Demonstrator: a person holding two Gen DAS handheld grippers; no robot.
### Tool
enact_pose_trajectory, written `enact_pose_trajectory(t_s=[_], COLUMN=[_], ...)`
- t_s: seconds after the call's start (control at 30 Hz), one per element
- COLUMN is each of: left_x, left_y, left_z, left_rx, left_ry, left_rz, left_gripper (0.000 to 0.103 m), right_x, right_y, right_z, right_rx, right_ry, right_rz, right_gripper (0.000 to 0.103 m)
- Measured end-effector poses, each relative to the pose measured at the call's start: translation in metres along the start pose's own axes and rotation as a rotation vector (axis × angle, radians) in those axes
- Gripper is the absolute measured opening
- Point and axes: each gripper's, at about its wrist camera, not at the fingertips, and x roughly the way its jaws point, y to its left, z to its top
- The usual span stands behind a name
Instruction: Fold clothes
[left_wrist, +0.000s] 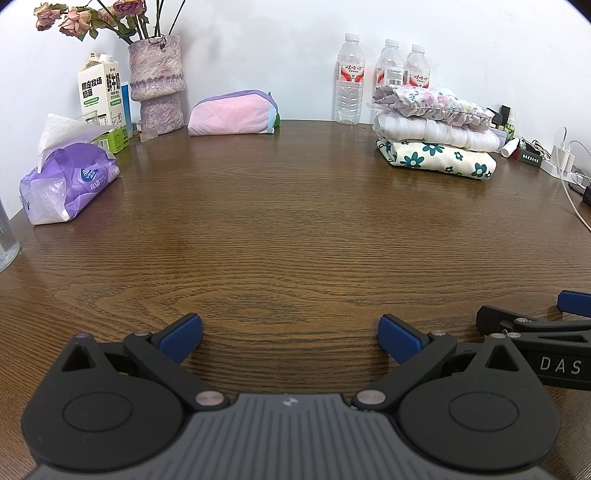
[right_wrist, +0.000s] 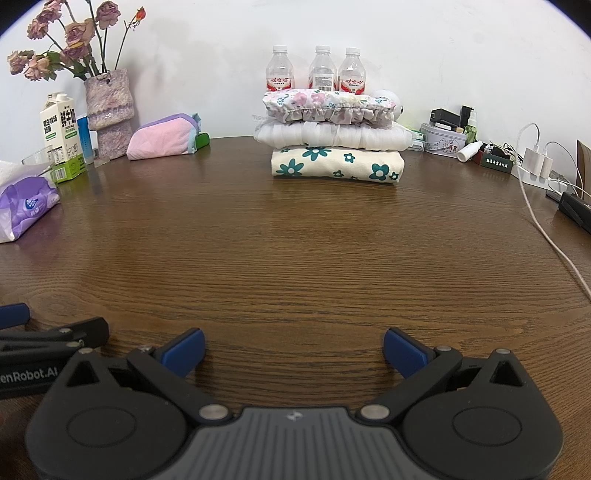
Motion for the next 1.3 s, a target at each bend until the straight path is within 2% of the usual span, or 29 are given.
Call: enact_pose_trajectory(t_s=[1.3], left_x=[0.0015], left_y=[-0.0004], left_z=[0.0012], left_rx=[0.001], left_ry=[0.001], left_rz=[0.000], left_gripper=[0.103], right_x=[0.0002], right_y=[-0.0008], right_z=[0.0003], right_rx=[0.004], right_ry=[-0.001], right_rz=[-0.002], right_gripper=[0.103])
